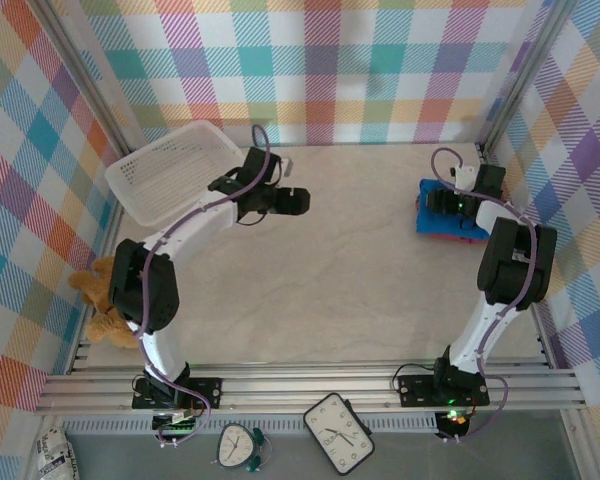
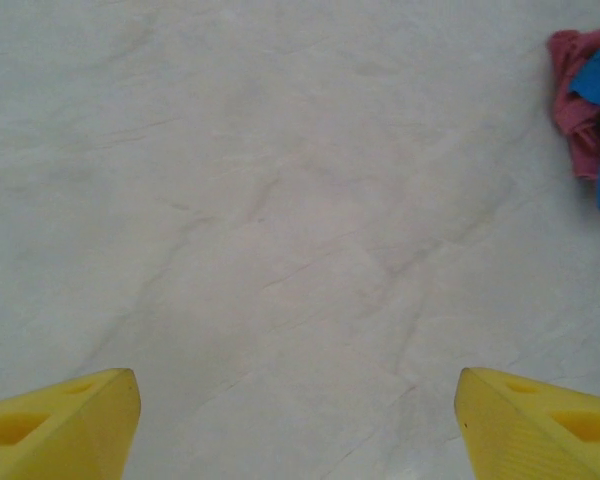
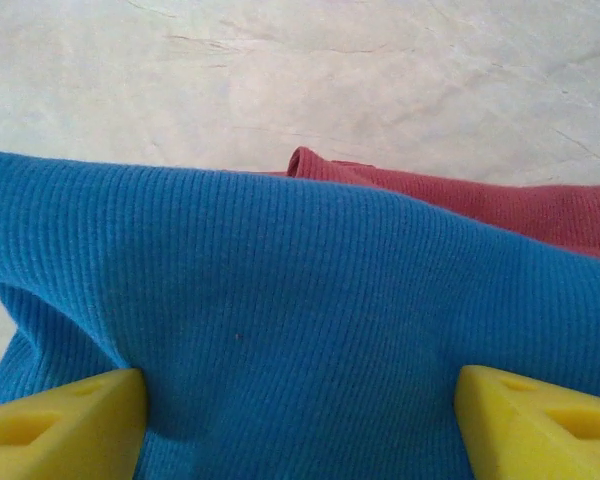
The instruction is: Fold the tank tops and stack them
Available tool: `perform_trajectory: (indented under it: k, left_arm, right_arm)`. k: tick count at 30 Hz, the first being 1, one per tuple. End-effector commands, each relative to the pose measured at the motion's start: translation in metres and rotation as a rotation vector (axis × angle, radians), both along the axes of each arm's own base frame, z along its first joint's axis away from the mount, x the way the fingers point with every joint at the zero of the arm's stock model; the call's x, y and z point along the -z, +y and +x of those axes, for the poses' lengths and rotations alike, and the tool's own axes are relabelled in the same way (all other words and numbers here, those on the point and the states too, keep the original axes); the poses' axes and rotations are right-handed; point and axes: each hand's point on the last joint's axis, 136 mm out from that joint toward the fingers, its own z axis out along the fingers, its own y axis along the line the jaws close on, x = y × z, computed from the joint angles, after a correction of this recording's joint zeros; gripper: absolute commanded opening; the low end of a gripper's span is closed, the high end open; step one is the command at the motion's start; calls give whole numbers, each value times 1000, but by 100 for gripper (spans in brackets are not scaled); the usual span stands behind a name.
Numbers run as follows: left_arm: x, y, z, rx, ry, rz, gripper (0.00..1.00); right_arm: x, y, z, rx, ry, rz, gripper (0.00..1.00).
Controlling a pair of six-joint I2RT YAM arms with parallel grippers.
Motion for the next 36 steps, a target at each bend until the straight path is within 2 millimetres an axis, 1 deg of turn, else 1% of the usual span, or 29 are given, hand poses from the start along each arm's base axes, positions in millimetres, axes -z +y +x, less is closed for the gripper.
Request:
perform_trajectory:
  k: [1, 3, 4, 6, 8, 9, 11, 12, 13, 14, 15, 17, 18, 19, 20, 21, 23, 25, 26, 29, 31, 36]
  left_arm:
    - [-19, 24, -4, -26, -36, 11, 82]
    - [-22, 35, -5, -39, -37, 18, 83]
    - [-22, 41, -6, -50, -37, 29, 83]
    - [-23, 56, -7, -78, -34, 46, 84]
    - [-24, 72, -10, -107, -28, 65, 84]
    - [-25, 79, -13, -118, -35, 82, 85]
    - [-25, 91, -20, -137, -54, 114, 89]
    - [-21, 95, -24, -142, -51, 127, 91]
    - [-17, 102, -29, -154, -50, 139, 97]
    - [-11, 107, -33, -162, -47, 149, 100]
    - [-6, 112, -37, -168, -43, 157, 100]
    - [7, 124, -44, -193, -41, 173, 100]
    - [13, 131, -46, -208, -45, 187, 100]
    - [18, 140, -48, -227, -51, 198, 100]
    - [22, 149, -49, -247, -57, 199, 100]
    - [26, 158, -50, -267, -69, 205, 100]
    - [36, 178, -47, -310, -127, 244, 100]
    - [50, 196, -45, -363, -148, 238, 100]
    - [57, 202, -45, -378, -158, 238, 100]
    - [74, 220, -47, -417, -184, 243, 100]
    - [82, 229, -48, -439, -173, 232, 100]
    - [86, 242, -45, -474, -180, 213, 100]
  right_arm:
    - [5, -14, 7, -3, 11, -97, 80]
    - [9, -13, 7, -13, 23, -98, 80]
    - [3, -10, 7, -22, 9, -87, 80]
    - [-20, -5, 9, -22, -46, -55, 80]
    - [-56, 1, 8, -26, -119, -41, 81]
    - [-72, 2, 6, -24, -148, -35, 81]
    - [-102, 10, -6, -33, -213, -13, 82]
    - [-111, 15, -14, -33, -234, 8, 83]
    - [-119, 22, -23, -36, -261, 36, 88]
    - [-124, 29, -32, -29, -279, 78, 98]
    - [-126, 39, -40, -44, -290, 118, 99]
    - [-119, 60, -56, -67, -292, 115, 99]
    - [-114, 66, -63, -70, -288, 110, 99]
    - [-109, 72, -70, -51, -280, 143, 99]
    - [-105, 74, -74, -38, -295, 138, 99]
    - [-98, 72, -77, -1, -303, 122, 99]
    - [-77, 65, -82, 88, -285, 95, 99]
    - [-57, 56, -86, 191, -275, 93, 99]
    - [-52, 53, -87, 216, -257, 97, 99]
    - [-50, 45, -89, 265, -238, 79, 99]
    - [-50, 47, -89, 254, -237, 79, 99]
    - [-49, 49, -92, 249, -236, 53, 99]
